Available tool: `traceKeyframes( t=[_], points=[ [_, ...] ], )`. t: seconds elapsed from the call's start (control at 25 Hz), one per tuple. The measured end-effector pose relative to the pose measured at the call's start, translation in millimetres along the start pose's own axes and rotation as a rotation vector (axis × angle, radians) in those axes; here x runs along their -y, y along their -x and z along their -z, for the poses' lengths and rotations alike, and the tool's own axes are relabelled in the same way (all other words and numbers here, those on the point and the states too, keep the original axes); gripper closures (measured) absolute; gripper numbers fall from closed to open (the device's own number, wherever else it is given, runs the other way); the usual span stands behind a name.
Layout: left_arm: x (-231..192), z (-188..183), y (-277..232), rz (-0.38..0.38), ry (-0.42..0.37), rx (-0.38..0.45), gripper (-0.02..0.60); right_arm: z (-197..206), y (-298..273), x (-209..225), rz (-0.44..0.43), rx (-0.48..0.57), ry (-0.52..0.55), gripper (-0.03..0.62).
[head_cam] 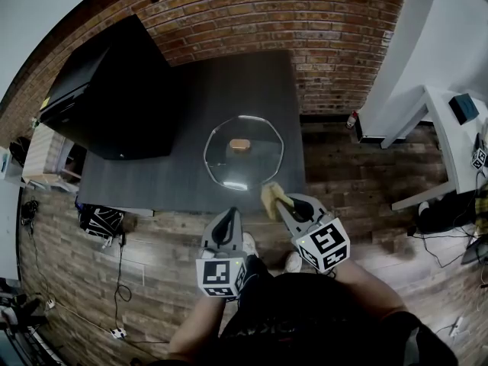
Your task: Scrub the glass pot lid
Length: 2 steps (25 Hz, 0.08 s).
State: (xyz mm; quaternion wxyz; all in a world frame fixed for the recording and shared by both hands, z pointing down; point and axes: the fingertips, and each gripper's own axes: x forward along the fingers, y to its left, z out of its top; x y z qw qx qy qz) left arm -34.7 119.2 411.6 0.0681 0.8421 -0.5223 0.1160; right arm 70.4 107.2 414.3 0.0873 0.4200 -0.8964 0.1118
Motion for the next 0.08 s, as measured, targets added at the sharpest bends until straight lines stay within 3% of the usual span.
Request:
traceKeyframes(
  t=[0.08],
  points=[
    [-0.2,-1.1,-1.6,-0.001,-0.003,0.002,0.548,-0.2,-0.7,1.5,0.0,0.002,0.0,0.548]
  ],
)
